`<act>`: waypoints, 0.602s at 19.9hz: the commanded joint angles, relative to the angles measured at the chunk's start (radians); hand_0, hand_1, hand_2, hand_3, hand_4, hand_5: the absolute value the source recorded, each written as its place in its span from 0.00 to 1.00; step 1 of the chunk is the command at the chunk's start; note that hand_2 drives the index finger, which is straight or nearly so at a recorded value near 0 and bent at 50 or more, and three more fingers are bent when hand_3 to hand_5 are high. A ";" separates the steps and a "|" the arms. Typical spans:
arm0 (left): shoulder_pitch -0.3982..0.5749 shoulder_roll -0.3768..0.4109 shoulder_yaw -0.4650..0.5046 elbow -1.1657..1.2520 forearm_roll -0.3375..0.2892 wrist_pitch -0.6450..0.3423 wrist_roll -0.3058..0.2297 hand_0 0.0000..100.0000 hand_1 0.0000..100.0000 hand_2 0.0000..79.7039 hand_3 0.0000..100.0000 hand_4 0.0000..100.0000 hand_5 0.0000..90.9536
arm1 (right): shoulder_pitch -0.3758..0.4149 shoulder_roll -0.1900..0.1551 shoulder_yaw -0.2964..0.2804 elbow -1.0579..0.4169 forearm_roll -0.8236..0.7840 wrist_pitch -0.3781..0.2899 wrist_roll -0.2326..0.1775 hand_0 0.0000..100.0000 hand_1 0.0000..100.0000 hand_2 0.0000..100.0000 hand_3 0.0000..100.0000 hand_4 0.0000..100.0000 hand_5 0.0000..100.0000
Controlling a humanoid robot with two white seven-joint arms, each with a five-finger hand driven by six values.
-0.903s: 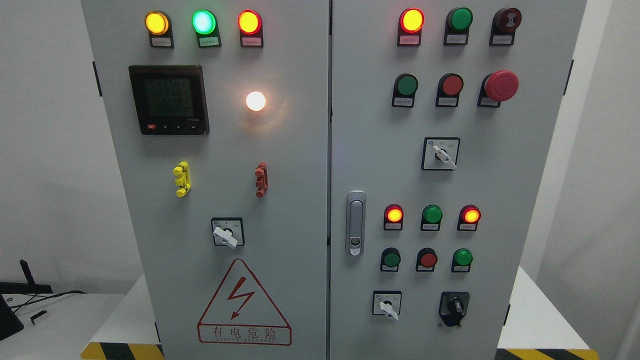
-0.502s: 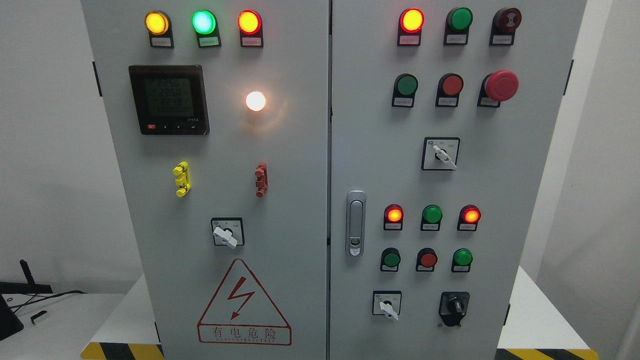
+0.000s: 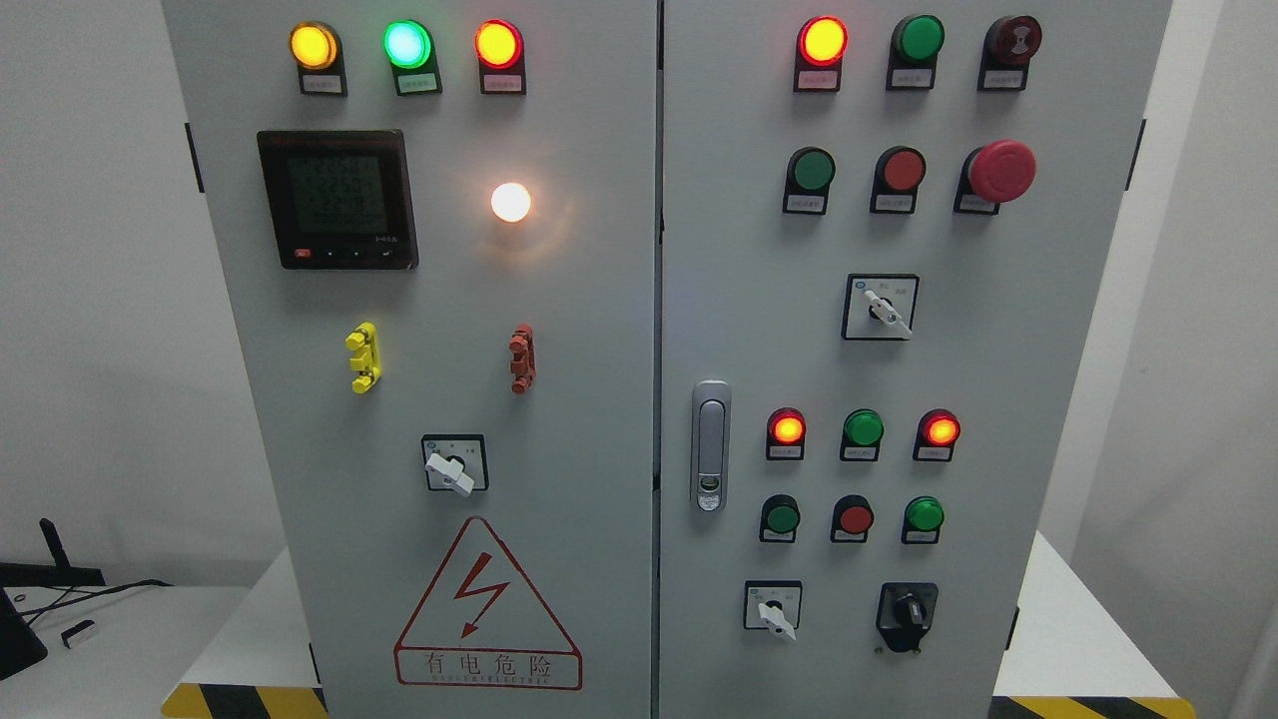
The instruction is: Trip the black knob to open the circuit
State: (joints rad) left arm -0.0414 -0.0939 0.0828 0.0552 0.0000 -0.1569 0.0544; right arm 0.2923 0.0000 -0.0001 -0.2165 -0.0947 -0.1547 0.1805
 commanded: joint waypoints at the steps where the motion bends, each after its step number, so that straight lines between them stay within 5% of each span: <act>1: 0.000 0.000 0.000 0.000 -0.031 0.000 0.001 0.12 0.39 0.00 0.00 0.00 0.00 | 0.091 0.006 0.017 -0.208 0.001 0.006 0.008 0.09 0.21 0.03 0.18 0.05 0.05; 5: 0.000 0.000 0.000 0.000 -0.031 0.000 0.001 0.12 0.39 0.00 0.00 0.00 0.00 | 0.151 -0.021 0.020 -0.328 0.001 0.004 0.025 0.09 0.21 0.06 0.21 0.08 0.07; 8: 0.000 0.000 0.000 0.000 -0.031 0.000 0.001 0.12 0.39 0.00 0.00 0.00 0.00 | 0.218 -0.073 0.015 -0.463 0.000 -0.011 0.071 0.09 0.22 0.08 0.23 0.11 0.10; 12: 0.000 -0.001 0.000 0.000 -0.031 0.000 0.001 0.12 0.39 0.00 0.00 0.00 0.00 | 0.364 -0.109 -0.014 -0.715 -0.003 -0.101 0.102 0.10 0.23 0.10 0.32 0.23 0.18</act>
State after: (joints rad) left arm -0.0414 -0.0937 0.0828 0.0552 0.0000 -0.1569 0.0544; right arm 0.5035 -0.0343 0.0000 -0.5144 -0.0957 -0.1996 0.2658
